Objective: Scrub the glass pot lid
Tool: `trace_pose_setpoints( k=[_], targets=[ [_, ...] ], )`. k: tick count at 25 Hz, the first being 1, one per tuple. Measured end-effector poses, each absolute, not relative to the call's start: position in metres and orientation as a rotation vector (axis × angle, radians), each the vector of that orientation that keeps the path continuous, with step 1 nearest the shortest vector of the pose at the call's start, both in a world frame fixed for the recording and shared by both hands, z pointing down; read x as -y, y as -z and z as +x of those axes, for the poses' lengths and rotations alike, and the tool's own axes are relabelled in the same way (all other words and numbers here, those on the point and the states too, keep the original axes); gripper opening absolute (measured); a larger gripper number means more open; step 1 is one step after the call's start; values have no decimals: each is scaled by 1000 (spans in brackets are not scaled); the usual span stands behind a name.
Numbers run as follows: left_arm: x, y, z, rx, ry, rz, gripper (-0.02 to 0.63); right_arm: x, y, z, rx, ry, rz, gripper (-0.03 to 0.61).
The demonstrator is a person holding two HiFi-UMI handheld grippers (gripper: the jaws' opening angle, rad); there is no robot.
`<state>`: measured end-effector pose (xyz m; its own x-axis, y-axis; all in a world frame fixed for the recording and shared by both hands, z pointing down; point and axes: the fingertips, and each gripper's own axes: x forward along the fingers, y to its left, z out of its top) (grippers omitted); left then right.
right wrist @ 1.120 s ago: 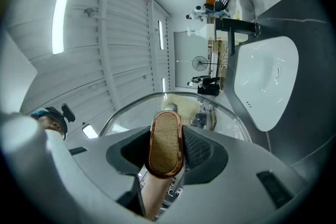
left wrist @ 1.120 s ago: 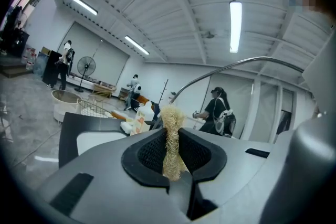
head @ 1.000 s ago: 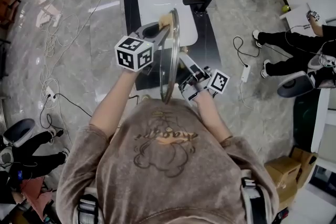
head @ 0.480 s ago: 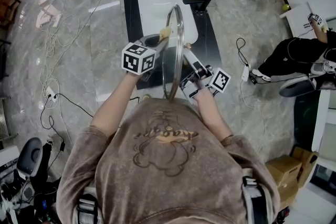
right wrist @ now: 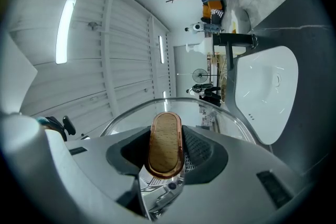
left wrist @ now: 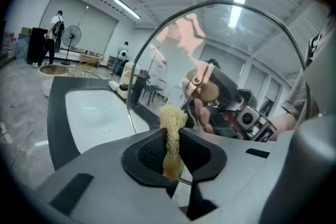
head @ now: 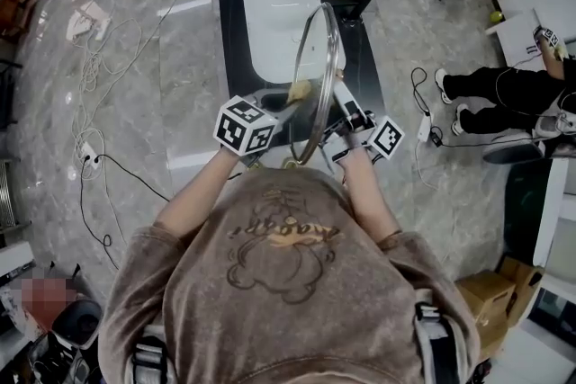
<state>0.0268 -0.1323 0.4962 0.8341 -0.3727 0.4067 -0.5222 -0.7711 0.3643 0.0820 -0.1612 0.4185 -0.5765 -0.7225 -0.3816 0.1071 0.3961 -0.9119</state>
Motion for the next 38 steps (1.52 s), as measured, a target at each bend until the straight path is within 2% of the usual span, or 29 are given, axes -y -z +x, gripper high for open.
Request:
trace_pose_setpoints(
  k=[12, 22, 38],
  targets=[
    [83, -433, 40, 404, -328, 2576, 64, 174, -425, 96, -1814, 1256, -587, 175],
    [112, -374, 41, 452, -133, 2612, 64, 165, -429, 84, -1812, 1287, -546, 175],
    [207, -391, 30, 718, -128, 2582, 64, 153, -427, 68, -1835, 1317, -485, 175]
  ],
)
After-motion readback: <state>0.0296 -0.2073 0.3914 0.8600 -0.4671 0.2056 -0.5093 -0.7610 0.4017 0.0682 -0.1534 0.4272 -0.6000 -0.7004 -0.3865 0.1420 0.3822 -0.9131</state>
